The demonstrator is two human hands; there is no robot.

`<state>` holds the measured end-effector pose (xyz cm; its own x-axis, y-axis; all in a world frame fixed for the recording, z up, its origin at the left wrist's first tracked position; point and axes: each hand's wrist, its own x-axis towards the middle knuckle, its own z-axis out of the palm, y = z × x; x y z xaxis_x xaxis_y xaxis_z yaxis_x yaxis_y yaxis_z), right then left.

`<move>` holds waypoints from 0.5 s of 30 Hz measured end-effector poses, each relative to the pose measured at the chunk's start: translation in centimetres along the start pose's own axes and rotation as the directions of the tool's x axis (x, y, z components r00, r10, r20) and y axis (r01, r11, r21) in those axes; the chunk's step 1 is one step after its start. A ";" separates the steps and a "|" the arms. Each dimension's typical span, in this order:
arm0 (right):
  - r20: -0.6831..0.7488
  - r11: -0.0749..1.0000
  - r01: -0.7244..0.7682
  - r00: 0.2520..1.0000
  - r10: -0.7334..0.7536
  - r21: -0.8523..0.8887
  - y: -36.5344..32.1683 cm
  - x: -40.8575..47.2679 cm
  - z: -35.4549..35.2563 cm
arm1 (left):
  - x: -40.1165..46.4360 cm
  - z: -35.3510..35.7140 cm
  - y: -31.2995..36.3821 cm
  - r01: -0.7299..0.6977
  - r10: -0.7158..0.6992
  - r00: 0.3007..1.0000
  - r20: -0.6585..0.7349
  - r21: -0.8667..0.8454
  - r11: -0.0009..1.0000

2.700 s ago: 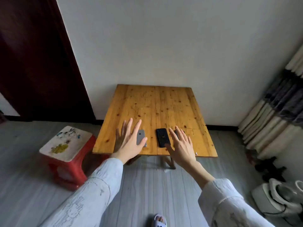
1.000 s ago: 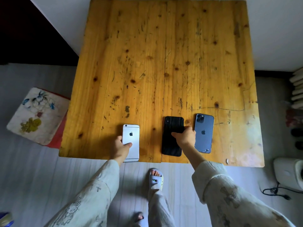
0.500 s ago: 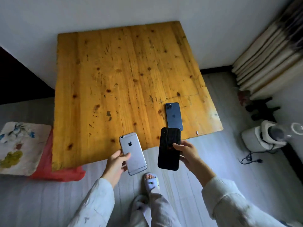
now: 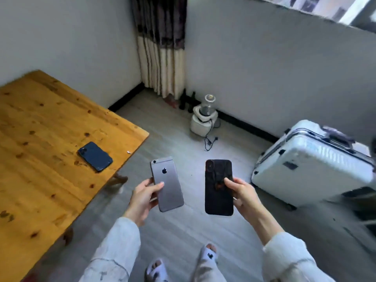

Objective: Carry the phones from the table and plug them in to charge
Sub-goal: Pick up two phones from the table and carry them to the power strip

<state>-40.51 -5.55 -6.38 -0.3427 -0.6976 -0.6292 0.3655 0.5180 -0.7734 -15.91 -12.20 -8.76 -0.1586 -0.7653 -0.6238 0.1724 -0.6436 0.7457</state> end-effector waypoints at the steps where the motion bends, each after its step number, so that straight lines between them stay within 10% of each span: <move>1: -0.028 0.999 0.020 0.999 -0.019 0.036 -0.4 -0.8 -2.5 | -0.2 2.6 0.0 -0.007 0.004 0.999 0.054 0.045 0.999; 15: -0.614 0.777 0.427 0.786 -0.067 0.462 -0.2 -11.3 -42.0 | -8.2 43.9 -12.1 -0.160 -0.181 0.783 0.595 0.473 0.866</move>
<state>-73.08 23.06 -2.35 -0.8256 -0.2788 -0.4905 0.5375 -0.1241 -0.8341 -59.37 2.33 -2.35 -0.7339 -0.4767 -0.4839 -0.2852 -0.4303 0.8565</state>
